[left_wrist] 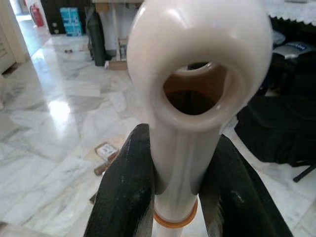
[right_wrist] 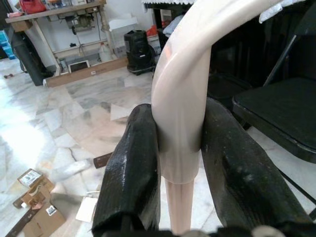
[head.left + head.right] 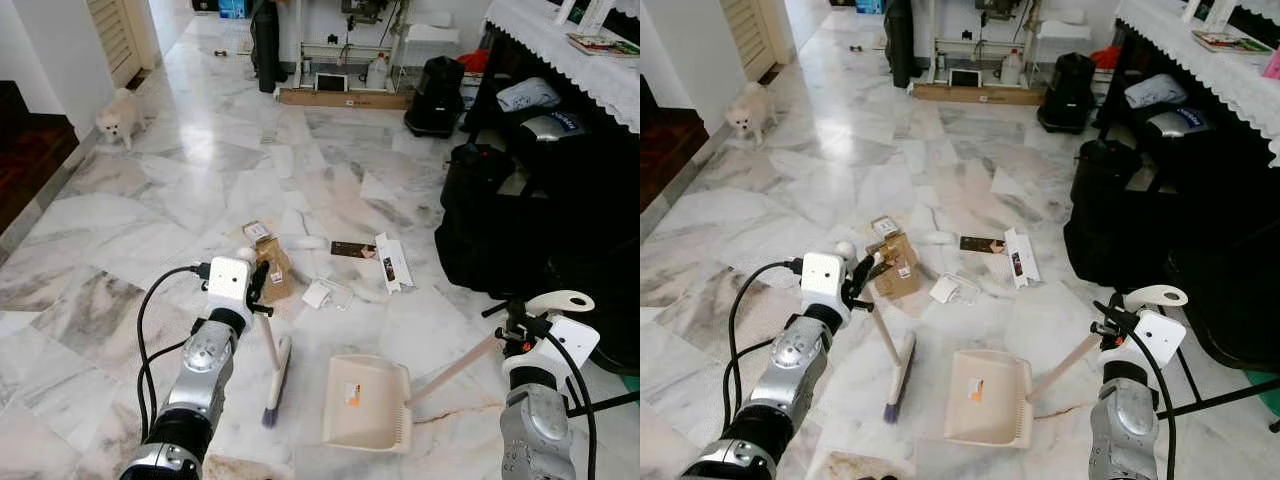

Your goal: Sweep floor

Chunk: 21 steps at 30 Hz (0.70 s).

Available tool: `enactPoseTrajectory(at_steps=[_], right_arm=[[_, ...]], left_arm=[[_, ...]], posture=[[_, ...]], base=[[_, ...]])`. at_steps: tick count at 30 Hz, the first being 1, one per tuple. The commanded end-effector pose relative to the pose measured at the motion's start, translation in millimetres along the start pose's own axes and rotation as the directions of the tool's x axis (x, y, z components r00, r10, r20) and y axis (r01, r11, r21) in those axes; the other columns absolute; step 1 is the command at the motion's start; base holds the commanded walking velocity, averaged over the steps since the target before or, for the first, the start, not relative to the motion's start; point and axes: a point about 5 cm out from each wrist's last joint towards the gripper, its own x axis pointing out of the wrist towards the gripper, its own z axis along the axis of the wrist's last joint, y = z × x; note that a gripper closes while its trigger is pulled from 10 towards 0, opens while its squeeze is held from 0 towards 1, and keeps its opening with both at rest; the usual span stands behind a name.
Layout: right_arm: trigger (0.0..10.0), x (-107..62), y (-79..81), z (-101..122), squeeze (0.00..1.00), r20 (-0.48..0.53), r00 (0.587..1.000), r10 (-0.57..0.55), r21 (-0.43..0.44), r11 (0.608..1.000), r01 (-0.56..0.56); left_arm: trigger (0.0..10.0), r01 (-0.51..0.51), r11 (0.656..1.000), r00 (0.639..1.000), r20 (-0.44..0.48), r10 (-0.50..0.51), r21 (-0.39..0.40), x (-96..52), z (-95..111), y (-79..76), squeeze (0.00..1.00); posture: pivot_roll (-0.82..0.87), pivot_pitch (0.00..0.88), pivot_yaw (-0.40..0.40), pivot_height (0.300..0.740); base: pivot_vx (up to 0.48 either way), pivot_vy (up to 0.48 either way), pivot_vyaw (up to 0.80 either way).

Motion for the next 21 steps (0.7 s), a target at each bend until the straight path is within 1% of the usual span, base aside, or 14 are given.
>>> enactPoseTrajectory(at_steps=[1,6,8,11,12,16,18,21], right_arm=[[10.0,2.1,4.7,13,0.00,0.072,0.997,0.012,0.009,1.000,-0.013],[10.0,-0.2,4.1,8,0.00,0.058,0.998,-0.006,0.021,1.000,0.005],[10.0,0.0,4.4,7,0.00,0.051,0.999,-0.007,0.018,1.000,0.006],[10.0,0.4,5.8,9,0.00,0.057,0.998,-0.002,0.027,1.000,0.000],[10.0,0.9,6.0,10,0.00,0.065,0.998,0.000,0.013,1.000,-0.001],[10.0,2.2,7.4,11,0.00,0.066,0.998,0.003,0.018,1.000,-0.004],[10.0,3.3,10.4,11,0.00,0.061,0.998,0.014,0.023,1.000,-0.016],[10.0,3.1,13.0,11,0.00,0.062,0.998,0.025,0.024,0.999,-0.027]], left_arm=[[10.0,0.006,1.000,0.997,0.077,-0.007,0.010,8.6,16,0.0,0.00],[10.0,0.001,1.000,0.998,0.064,-0.002,0.018,7.6,14,2.0,0.00],[10.0,0.000,1.000,0.998,0.062,-0.002,0.020,7.3,14,3.0,0.00],[10.0,-0.006,1.000,0.998,0.057,0.005,0.024,7.1,14,6.1,0.00],[10.0,-0.009,1.000,0.998,0.057,0.007,0.025,7.1,14,6.9,0.00],[10.0,-0.016,1.000,0.998,0.057,0.014,0.024,7.2,14,8.4,0.00],[10.0,-0.034,0.999,0.998,0.054,0.034,-0.001,6.8,14,10.7,0.00],[10.0,-0.036,0.999,0.998,0.054,0.036,0.003,6.2,14,11.8,0.00]], posture=[[-0.01,0.018,-0.034,0.740],[-0.01,0.025,-0.022,0.740],[0.00,0.037,-0.017,0.740],[0.00,0.044,-0.017,0.740],[0.00,0.049,-0.017,0.740],[0.00,0.057,-0.020,0.740],[0.00,0.060,-0.022,0.740],[0.00,0.065,-0.025,0.740]], base=[[0.000,0.000,0.00],[0.000,0.000,0.00],[0.000,0.000,-0.46],[0.278,0.000,-0.80],[0.285,0.000,0.00],[0.299,0.000,0.00],[0.315,0.000,0.00],[0.323,0.000,0.00]])
